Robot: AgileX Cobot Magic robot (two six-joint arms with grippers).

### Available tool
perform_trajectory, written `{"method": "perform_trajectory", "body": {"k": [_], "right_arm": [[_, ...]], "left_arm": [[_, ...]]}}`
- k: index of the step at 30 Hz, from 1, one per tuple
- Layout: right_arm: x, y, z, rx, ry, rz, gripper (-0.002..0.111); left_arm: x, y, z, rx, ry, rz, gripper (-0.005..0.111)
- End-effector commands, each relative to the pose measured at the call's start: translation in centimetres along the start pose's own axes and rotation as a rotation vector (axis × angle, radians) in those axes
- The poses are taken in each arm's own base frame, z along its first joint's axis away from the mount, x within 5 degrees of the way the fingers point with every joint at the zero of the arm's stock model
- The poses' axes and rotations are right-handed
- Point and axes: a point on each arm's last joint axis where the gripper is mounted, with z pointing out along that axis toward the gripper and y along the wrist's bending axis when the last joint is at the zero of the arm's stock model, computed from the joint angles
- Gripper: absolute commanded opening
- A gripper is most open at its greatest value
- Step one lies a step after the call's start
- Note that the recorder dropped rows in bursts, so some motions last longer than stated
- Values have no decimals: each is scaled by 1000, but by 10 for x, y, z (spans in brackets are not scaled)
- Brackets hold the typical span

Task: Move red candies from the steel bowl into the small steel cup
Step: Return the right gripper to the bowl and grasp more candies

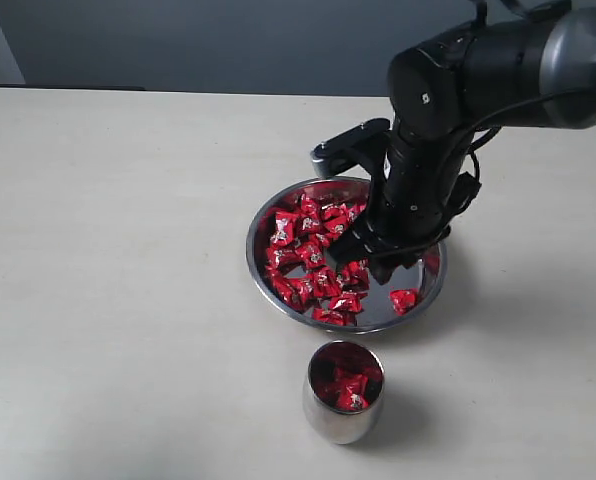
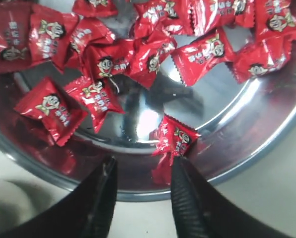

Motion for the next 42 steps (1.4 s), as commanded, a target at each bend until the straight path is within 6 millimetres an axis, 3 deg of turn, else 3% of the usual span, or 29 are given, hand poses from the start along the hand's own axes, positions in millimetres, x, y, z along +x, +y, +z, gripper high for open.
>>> {"method": "perform_trajectory", "body": {"k": [1,8,12,22,30,39,42], "right_arm": [[-4,-7,24,-13,55,7,36],[-3,-6,50,-14,129,5,37],[-3,-7,56,-1,147,1,46],[-4,-14,57,77,146,-1,46],[-19,-17,42,96,98,-1,46],[-14,-20,74,144,228,-20,46],[-13,-20,77,142,235,-20,37]], "left_arm": [[1,0,0,-3,-6,-4,0],[1,0,0,-3,-6,-4,0],[1,0,0,-3,-6,-4,0],[1,0,0,-3,-6,-4,0],[1,0,0,-3,-6,-4,0],[1,0,0,-3,-6,-4,0],[1,0,0,-3,-6,-4,0]]}}
